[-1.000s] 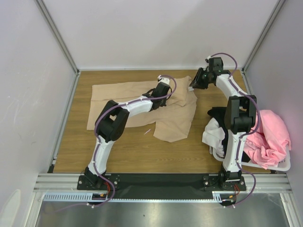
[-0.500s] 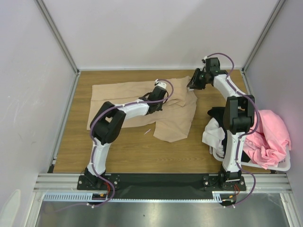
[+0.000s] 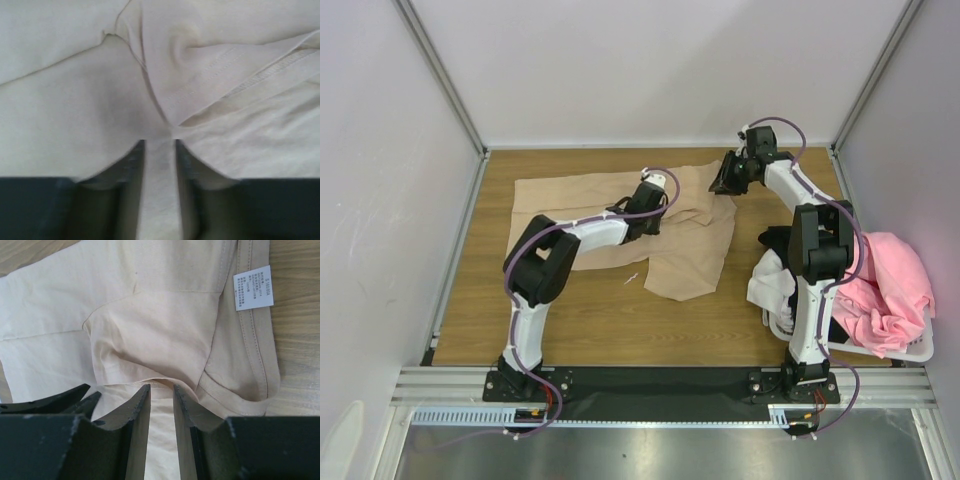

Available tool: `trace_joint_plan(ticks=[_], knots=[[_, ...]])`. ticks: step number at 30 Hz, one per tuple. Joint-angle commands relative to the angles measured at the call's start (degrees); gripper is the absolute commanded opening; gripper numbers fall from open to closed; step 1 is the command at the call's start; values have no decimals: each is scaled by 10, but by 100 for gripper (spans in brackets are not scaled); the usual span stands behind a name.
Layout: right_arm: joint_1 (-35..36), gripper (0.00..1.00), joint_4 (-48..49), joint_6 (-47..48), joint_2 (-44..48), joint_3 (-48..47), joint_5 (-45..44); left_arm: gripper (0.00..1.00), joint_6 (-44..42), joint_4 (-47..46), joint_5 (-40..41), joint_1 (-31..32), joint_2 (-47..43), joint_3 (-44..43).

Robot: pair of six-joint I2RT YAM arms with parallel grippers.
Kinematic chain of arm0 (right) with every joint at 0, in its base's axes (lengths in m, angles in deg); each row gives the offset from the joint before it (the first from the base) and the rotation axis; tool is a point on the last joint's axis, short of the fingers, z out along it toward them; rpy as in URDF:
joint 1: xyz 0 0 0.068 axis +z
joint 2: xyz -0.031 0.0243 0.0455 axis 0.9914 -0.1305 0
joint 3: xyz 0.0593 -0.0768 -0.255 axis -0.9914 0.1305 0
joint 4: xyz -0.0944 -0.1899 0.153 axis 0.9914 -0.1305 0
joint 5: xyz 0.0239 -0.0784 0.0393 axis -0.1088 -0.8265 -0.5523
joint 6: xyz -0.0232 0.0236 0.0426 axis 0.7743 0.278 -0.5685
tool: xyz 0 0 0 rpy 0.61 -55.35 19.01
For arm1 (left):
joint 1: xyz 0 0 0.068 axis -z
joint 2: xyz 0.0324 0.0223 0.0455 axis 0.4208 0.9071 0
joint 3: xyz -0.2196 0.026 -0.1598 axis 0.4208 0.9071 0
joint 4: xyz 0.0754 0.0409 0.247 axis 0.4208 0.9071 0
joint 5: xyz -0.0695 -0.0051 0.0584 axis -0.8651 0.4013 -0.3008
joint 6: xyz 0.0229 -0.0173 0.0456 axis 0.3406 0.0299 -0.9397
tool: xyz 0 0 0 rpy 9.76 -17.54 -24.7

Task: Fold and stack the t-shirts
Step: Fold the tshirt

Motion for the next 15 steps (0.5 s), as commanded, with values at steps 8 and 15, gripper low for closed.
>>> trace_joint_plan(ticks=[8,15], knots=[[-5,31,-6,11,19,0,-8,54,-9,-58,-31,1,-27,-35],[-16,31,-5,10,26,4,-7,53,-10,-27,-33,1,6,-74]])
